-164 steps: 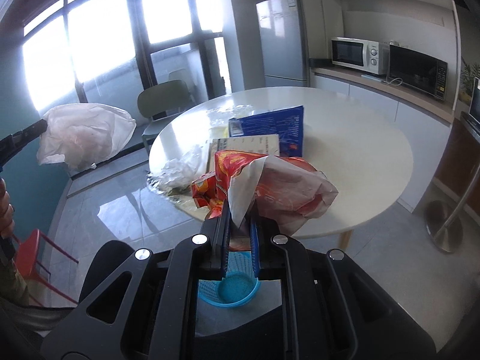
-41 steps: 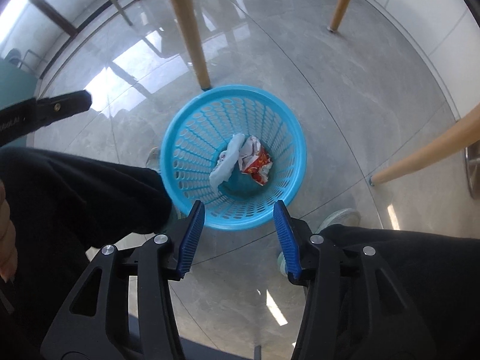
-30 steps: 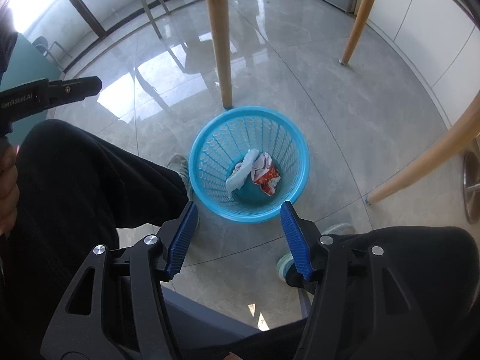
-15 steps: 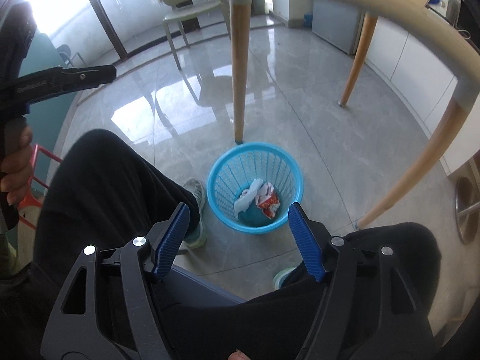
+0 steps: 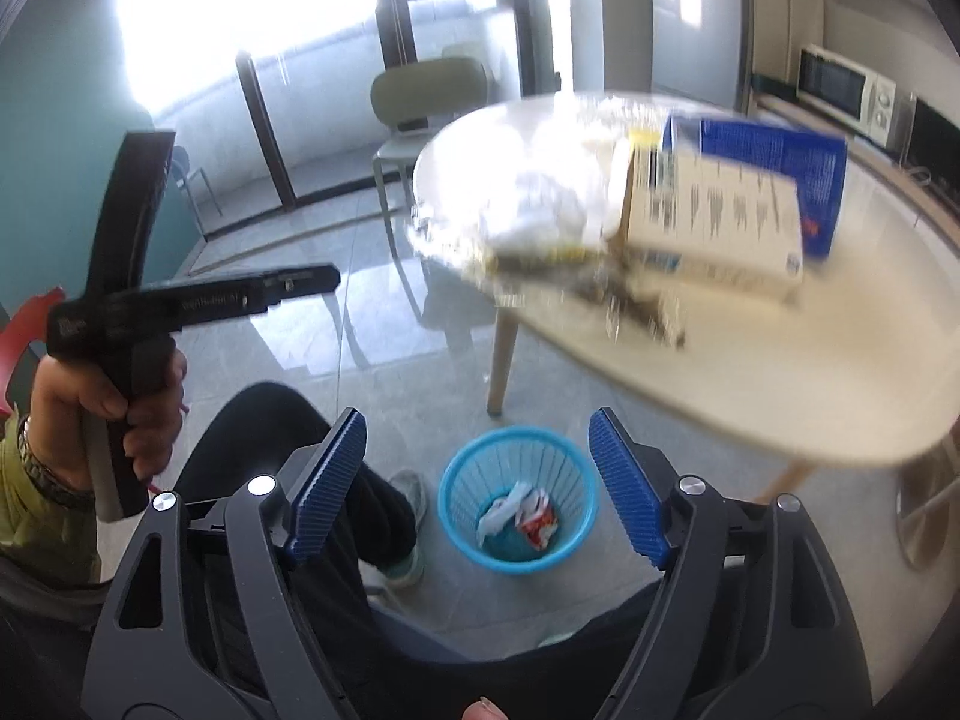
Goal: Collect trash
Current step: 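Raise both open tools back toward the remaining trash on the table, then grasp the clear food wrapper with left tool while right grasps white plastic bag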
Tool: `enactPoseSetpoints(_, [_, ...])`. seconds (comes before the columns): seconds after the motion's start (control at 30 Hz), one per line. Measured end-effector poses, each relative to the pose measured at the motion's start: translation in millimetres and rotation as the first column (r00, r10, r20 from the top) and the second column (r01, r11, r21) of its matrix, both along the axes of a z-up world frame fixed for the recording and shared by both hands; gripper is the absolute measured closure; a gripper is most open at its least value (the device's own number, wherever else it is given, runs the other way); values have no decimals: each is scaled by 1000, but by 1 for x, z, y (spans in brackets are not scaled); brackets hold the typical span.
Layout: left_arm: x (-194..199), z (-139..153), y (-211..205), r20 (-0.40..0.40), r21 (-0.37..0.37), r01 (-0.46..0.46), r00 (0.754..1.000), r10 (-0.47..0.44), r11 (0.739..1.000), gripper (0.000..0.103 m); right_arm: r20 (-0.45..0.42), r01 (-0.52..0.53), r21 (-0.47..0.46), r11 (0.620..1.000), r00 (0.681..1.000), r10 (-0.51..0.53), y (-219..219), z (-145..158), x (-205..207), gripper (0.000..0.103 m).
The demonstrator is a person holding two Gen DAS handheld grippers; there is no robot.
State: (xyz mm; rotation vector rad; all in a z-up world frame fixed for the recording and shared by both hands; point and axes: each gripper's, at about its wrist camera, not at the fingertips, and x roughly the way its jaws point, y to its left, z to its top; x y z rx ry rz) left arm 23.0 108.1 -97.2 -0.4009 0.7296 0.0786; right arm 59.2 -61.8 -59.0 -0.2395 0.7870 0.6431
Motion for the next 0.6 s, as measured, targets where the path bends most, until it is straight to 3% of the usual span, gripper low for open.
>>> enactPoseSetpoints(0.3, [16,5,11,20,-77,1,1000,1,997,43,100,1,5,1000,995,-2,12,35,35,30])
enactPoseSetpoints(0.4, [25,1,17,20,-147,16,1000,-13,989,43,99,-19,-4,1000,995,19,19,45,46,30])
enactPoseSetpoints(0.6, [41,-4,22,18,-197,21,1000,-18,980,43,104,-67,-42,997,992,71,38,49,65,31])
